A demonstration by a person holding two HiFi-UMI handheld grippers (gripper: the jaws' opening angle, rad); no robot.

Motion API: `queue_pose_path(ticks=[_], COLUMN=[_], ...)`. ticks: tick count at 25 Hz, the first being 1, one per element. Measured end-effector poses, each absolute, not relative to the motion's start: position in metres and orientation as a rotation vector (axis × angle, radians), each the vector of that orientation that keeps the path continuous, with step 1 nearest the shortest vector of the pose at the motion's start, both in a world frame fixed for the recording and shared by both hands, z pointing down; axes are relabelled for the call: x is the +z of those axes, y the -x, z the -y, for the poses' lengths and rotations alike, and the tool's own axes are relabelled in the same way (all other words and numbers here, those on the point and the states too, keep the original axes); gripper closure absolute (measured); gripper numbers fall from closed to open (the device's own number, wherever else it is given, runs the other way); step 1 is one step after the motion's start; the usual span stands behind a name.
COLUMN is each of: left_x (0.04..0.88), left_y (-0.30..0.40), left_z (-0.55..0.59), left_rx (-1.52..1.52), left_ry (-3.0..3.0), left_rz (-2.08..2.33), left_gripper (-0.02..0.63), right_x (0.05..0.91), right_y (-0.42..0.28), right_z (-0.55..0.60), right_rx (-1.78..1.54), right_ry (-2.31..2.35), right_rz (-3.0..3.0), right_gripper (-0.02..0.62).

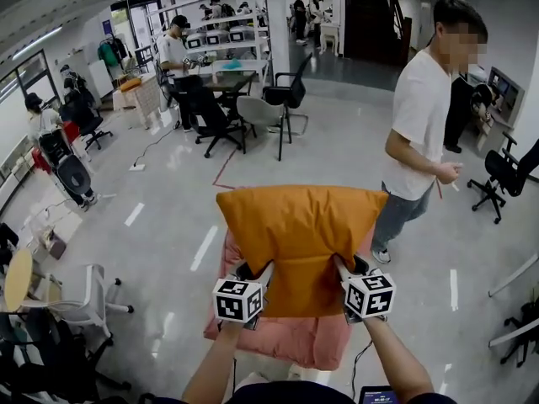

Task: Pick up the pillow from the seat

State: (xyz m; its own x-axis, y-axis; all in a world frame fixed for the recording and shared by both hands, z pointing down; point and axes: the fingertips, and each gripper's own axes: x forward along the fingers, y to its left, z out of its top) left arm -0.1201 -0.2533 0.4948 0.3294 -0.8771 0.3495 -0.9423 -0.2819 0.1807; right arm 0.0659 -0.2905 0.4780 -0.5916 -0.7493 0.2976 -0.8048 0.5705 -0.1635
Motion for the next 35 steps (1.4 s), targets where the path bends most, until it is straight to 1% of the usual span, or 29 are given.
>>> queue_pose_path(ticks=[11,35], left_x=[0.477,0.462], left_y=[0.147,0.199], left_z=[0.241,0.158], left_rx=[0.234,0.214], left_ry=[-2.283,-2.420], left_rz=[1.589,1.463], left_gripper=[0.437,0.436], right_x=[0.460,0.444], right_y=[-0.041,0.009], right_z=[0.272,0.165], right_rx=[0.409,0.371], right_ry=[-1.358,-1.530], right_rz=[2.605,2.559], right_gripper=[0.486,0.486])
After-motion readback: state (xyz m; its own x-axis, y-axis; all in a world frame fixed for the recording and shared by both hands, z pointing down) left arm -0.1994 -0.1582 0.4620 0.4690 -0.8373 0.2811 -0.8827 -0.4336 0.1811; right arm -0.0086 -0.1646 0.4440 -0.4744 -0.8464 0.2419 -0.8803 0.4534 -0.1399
